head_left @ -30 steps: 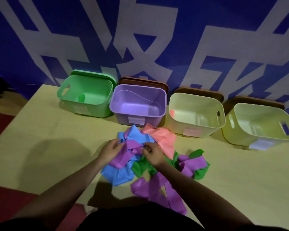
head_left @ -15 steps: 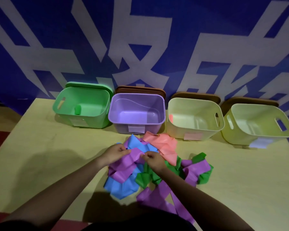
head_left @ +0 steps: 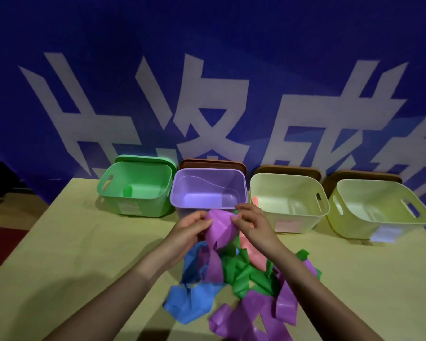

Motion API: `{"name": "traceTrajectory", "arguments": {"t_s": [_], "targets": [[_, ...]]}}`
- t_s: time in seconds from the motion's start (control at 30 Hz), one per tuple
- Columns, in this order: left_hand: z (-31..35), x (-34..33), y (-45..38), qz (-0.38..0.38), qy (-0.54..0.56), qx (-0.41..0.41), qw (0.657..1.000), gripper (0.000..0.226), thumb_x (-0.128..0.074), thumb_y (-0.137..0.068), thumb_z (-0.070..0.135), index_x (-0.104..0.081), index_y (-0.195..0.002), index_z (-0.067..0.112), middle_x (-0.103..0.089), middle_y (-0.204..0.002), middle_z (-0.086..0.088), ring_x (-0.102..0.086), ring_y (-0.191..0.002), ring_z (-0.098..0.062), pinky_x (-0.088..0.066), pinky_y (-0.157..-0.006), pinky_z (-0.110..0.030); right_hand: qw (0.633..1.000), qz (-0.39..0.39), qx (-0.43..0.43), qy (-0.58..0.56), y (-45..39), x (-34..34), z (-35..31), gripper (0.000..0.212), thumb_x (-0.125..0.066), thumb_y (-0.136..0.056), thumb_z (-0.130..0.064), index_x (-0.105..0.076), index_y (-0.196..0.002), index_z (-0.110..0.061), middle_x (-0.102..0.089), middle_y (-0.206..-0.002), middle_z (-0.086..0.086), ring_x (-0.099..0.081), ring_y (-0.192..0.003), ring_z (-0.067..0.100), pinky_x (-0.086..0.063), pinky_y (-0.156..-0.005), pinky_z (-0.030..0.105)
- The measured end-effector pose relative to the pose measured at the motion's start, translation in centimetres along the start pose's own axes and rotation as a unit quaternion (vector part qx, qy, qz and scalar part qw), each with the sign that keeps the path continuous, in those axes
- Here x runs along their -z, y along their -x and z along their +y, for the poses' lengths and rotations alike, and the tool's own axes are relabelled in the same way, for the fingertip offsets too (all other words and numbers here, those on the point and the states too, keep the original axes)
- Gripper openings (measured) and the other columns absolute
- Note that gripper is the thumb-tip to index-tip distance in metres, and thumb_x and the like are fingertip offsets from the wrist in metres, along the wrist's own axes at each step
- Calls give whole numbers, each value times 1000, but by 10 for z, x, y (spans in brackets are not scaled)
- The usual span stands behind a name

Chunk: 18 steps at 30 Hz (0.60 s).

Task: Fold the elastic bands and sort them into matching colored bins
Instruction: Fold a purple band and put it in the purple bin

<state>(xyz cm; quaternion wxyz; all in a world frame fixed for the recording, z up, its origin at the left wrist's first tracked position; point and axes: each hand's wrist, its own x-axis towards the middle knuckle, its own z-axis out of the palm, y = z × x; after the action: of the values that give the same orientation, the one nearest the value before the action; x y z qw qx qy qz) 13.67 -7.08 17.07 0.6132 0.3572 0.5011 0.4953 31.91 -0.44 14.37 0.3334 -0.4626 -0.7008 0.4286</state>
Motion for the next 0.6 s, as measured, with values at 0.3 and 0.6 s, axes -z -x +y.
{"name": "traceTrajectory", "arguments": {"t_s": [0.3, 0.6], "targets": [[34, -44, 21, 41, 42, -118, 991, 14, -49, -93, 1, -60, -93, 10, -66, -77, -3, -60, -64, -12, -49, -59, -23, 979, 23, 53, -194, 20, 20, -43, 22, -56, -86, -38, -63, -91, -18, -53, -76, 0, -46, -70, 10, -39, -66, 27], [41, -60, 22, 95, -17, -177, 979, 15, -55, -93, 7, -64, -86, 17, -66, -78, 3, -57, -76, -14, -46, -67, -27, 980, -10, 98, -173, 25, 28, -62, 39, -55, -80, -50, -69, -93, -16, -68, -87, -5, -59, -83, 7, -47, -76, 25]]}}
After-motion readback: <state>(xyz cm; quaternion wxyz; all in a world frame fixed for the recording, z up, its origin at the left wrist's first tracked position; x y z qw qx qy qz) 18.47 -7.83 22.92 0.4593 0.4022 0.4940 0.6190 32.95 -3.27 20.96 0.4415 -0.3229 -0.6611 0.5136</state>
